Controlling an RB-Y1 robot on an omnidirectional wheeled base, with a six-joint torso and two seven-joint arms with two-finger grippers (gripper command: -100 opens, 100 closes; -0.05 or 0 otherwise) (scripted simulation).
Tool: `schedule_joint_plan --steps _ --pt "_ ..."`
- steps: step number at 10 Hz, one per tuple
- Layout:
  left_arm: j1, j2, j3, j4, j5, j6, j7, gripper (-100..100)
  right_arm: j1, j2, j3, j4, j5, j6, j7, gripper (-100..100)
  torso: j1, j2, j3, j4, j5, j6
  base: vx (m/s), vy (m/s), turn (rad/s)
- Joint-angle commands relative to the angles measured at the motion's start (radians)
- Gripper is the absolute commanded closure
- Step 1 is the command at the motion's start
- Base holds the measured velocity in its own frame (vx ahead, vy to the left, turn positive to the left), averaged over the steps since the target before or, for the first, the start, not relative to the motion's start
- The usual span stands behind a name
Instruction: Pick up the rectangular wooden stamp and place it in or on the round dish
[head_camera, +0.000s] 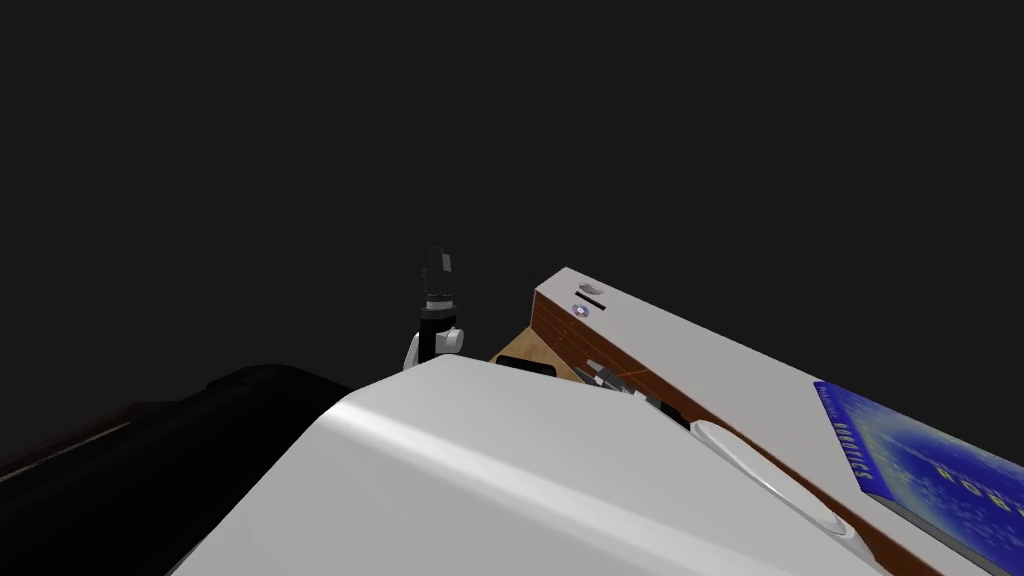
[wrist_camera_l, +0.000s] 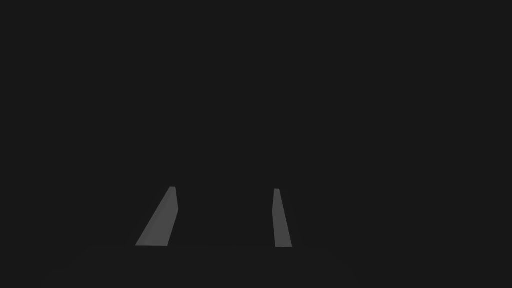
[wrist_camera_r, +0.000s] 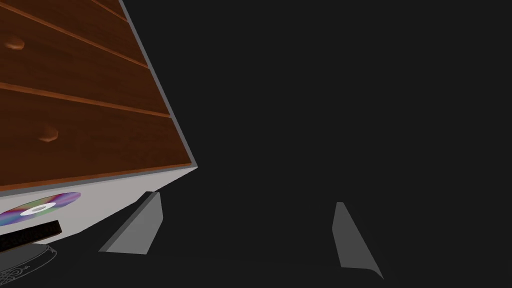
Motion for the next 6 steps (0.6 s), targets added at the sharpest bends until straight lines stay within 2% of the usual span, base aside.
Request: schedule_joint_plan --steps 1,2,6 --pt "0.0 0.0 0.0 0.0 0.0 0.0 0.0 0 -0.018 -0.024 0.005 0.032 0.003 -0.006 0.007 -100 0.0 0.0 0.0 0.0 0.0 0.0 -0.037 0.007 0.121" --pt "0.0 0.0 0.0 0.0 0.0 0.0 0.0 0 -0.018 -0.024 0.005 0.032 0.003 -0.006 0.007 -100 0.001 0.001 0.0 0.0 0.0 0.0 -0.029 0.014 0.12" --pt "0.0 0.0 0.0 0.0 0.0 0.0 0.0 0 -0.018 -0.024 0.005 0.032 0.003 -0.006 0.007 -100 -0.001 -0.001 -0.001 0.0 0.0 0.0 0.003 -0.023 -0.005"
